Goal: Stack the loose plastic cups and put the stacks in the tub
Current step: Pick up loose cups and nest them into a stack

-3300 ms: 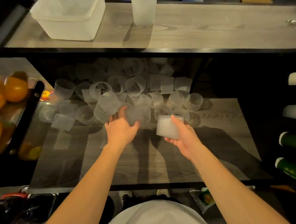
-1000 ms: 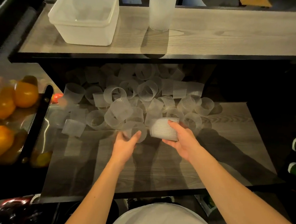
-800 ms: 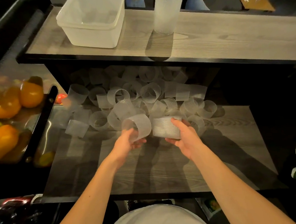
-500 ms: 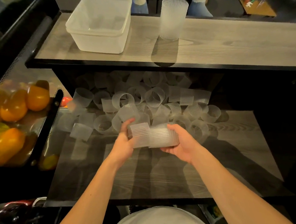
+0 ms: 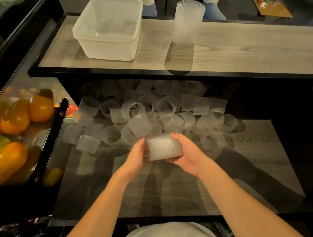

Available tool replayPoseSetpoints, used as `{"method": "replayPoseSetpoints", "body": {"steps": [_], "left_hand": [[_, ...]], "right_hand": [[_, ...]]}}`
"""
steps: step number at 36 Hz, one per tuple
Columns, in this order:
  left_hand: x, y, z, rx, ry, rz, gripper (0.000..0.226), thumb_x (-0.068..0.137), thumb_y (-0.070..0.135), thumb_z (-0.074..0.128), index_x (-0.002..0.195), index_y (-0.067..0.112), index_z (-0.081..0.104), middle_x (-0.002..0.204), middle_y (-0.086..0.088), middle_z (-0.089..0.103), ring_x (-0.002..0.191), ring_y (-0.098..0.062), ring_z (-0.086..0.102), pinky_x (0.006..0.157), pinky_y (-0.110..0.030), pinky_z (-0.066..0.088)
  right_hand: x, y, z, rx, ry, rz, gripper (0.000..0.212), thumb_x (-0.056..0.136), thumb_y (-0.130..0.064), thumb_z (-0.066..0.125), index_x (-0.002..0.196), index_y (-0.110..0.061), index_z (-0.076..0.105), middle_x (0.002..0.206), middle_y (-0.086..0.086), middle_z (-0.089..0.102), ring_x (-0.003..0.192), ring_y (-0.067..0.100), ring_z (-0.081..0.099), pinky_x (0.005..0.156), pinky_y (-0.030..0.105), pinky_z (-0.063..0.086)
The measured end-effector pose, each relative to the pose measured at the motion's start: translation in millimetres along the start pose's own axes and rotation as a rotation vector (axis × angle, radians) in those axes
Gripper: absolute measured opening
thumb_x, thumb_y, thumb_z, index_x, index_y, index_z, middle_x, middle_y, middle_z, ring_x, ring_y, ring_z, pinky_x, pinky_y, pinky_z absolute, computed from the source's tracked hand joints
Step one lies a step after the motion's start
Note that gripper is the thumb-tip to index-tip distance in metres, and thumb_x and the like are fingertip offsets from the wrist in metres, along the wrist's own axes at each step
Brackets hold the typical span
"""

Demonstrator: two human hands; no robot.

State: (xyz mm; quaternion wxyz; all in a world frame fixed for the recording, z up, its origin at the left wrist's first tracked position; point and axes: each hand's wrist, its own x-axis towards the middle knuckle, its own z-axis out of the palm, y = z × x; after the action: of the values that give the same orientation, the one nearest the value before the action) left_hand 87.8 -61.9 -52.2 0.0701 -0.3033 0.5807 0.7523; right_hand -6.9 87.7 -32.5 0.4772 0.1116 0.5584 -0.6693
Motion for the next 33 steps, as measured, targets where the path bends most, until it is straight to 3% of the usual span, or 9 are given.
{"method": "replayPoseSetpoints", "body": {"steps": [5, 8, 10, 13, 17, 21, 27, 29, 33], "left_hand": [[-5, 7, 21, 0.029, 0.336, 0.13, 0.061, 0.096, 0.062, 0.011, 0.14, 0.037, 0.045, 0.142, 0.002, 0.049, 0.133, -0.015, 0.041, 0.116, -0.039, 0.029], [9, 17, 2, 0.409, 0.684, 0.3, 0.044, 0.099, 0.05, 0.043, 0.137, 0.028, 0.042, 0.137, -0.001, 0.039, 0.139, -0.022, 0.024, 0.118, -0.042, 0.02], [23, 26, -11, 0.706, 0.766, 0.337, 0.065, 0.085, 0.052, 0.065, 0.137, 0.022, 0.041, 0.136, -0.006, 0.033, 0.13, -0.025, 0.027, 0.11, -0.038, 0.028], [41, 36, -23, 0.895, 0.732, 0.279, 0.069, 0.077, 0.057, 0.071, 0.131, 0.021, 0.047, 0.132, -0.008, 0.037, 0.12, -0.028, 0.033, 0.104, -0.04, 0.036], [42, 41, -33, 0.991, 0.754, 0.391, 0.024, 0.093, 0.042, 0.057, 0.098, 0.019, 0.064, 0.116, -0.007, 0.047, 0.108, -0.028, 0.039, 0.095, -0.039, 0.037], [29, 36, -29, 0.695, 0.664, 0.511, 0.02, 0.099, 0.026, 0.051, 0.086, 0.012, 0.058, 0.113, -0.003, 0.04, 0.105, -0.018, 0.035, 0.093, -0.031, 0.032], [8, 18, -1, -0.073, 0.319, 0.251, 0.021, 0.1, 0.01, 0.05, 0.084, 0.016, 0.062, 0.12, 0.014, 0.042, 0.123, -0.012, 0.043, 0.108, -0.027, 0.032], [2, 12, 3, -0.141, 0.267, 0.218, 0.022, 0.1, 0.012, 0.048, 0.089, 0.024, 0.062, 0.127, 0.007, 0.052, 0.126, -0.017, 0.047, 0.112, -0.034, 0.033], [-9, 1, 3, 0.073, 0.152, 0.233, 0.004, 0.099, 0.017, 0.053, 0.102, 0.019, 0.052, 0.105, 0.009, 0.06, 0.103, -0.012, 0.056, 0.089, -0.024, 0.044]], "right_hand": [[0, 3, 11, -0.012, 0.014, -0.057, 0.037, 0.102, -0.037, 0.059, 0.131, -0.016, 0.065, 0.131, 0.012, 0.07, 0.119, 0.028, 0.067, 0.09, 0.045, 0.058], [3, -3, 7, 0.05, 0.113, -0.102, 0.039, 0.099, -0.035, 0.064, 0.133, -0.014, 0.061, 0.135, 0.015, 0.065, 0.12, 0.03, 0.065, 0.091, 0.047, 0.06], [3, -7, 4, 0.061, 0.155, -0.117, 0.037, 0.099, -0.035, 0.065, 0.129, -0.015, 0.061, 0.133, 0.014, 0.063, 0.119, 0.029, 0.064, 0.093, 0.047, 0.06], [2, -12, 1, 0.054, 0.169, -0.117, 0.033, 0.099, -0.036, 0.066, 0.124, -0.016, 0.064, 0.131, 0.012, 0.064, 0.117, 0.028, 0.065, 0.09, 0.045, 0.059], [3, -13, -1, 0.091, 0.185, -0.128, 0.038, 0.098, -0.035, 0.066, 0.13, -0.016, 0.06, 0.132, 0.012, 0.062, 0.118, 0.028, 0.064, 0.086, 0.044, 0.059], [5, -15, -1, 0.186, 0.205, -0.161, 0.042, 0.1, -0.034, 0.064, 0.137, -0.015, 0.057, 0.133, 0.013, 0.063, 0.118, 0.029, 0.064, 0.089, 0.047, 0.06], [4, -16, 4, 0.15, 0.124, -0.104, 0.04, 0.101, -0.037, 0.061, 0.134, -0.015, 0.06, 0.133, 0.015, 0.065, 0.12, 0.031, 0.065, 0.093, 0.048, 0.059], [2, -15, 4, 0.143, 0.119, -0.087, 0.038, 0.1, -0.035, 0.063, 0.131, -0.013, 0.06, 0.13, 0.015, 0.065, 0.118, 0.031, 0.065, 0.089, 0.047, 0.059], [0, -8, 1, -0.019, 0.068, -0.061, 0.038, 0.098, -0.036, 0.064, 0.13, -0.014, 0.064, 0.131, 0.014, 0.068, 0.118, 0.029, 0.067, 0.102, 0.052, 0.054]]}}
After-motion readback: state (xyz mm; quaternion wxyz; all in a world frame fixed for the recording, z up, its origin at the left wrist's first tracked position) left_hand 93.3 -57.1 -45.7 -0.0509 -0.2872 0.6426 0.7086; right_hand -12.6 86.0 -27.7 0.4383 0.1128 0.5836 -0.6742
